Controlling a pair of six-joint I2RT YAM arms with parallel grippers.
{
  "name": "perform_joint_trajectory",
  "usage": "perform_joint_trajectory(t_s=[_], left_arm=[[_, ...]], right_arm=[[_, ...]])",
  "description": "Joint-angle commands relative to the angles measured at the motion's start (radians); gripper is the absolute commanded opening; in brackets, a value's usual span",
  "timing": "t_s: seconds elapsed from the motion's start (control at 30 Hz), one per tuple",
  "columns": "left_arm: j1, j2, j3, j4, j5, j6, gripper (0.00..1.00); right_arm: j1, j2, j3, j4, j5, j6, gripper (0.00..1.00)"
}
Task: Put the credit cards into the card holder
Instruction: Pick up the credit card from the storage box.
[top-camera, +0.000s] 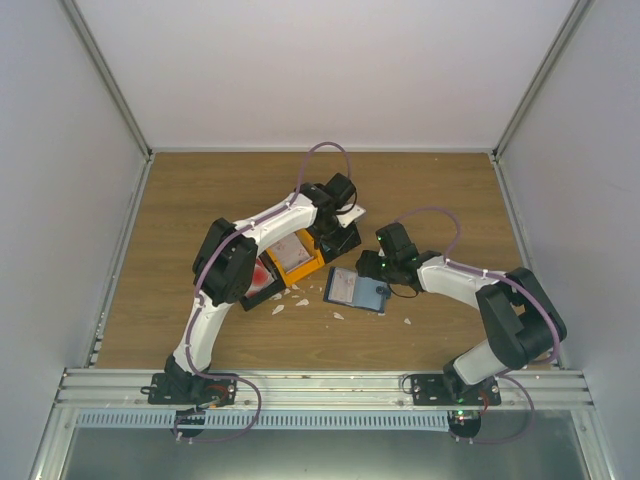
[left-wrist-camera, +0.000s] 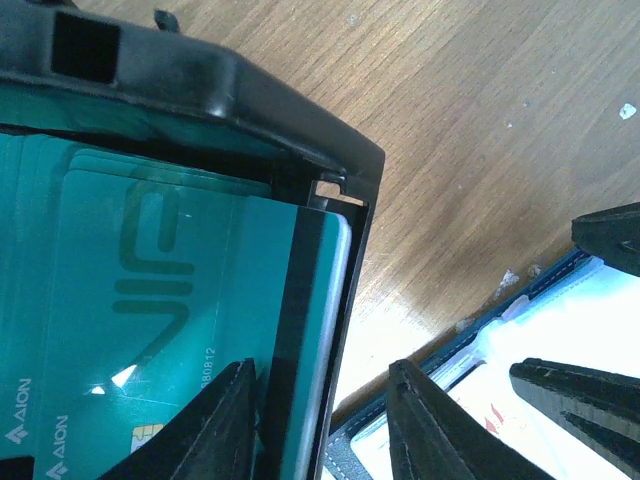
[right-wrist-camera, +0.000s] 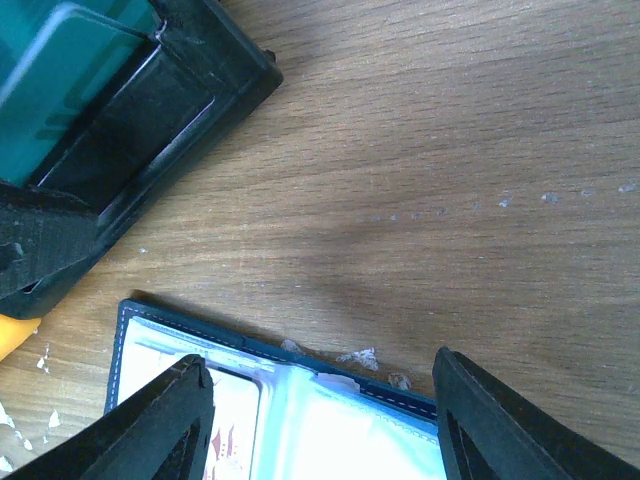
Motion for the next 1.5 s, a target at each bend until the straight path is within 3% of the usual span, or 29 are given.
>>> perform_joint_trajectory(t_s=[0.0,0.33,1.1,1.23,1.47], left_arm=[[-0.008,-0.031,0.001,-0.009,0.028,0.017,0.38],[-0.008,-0.042,-0.001,-0.010,0.034,0.013,0.33],[0.005,-0.100,0.004,0.023,-0.065,0.010,0.04],[0.019,-0.124,0.001,0.051,-0.073,0.000,0.00],[0.076,-0.225,-0.047,0.134,-0.052,-0.071,0.00]], right_arm=[[-0.007,-0.020,-0.008,-0.003,0.015,0.001,0.61],[-0.007,-0.019,-0.009,-0.002,0.015,0.001,0.61],[-0.018,-0.036,0.024,-0.008,0.008,-0.006,0.61],[-0.050,-0.047,0.041,0.030,-0.064,-0.018,0.62],[-0.128,-0.062,0.057,0.244,-0.332,0.011,0.67]])
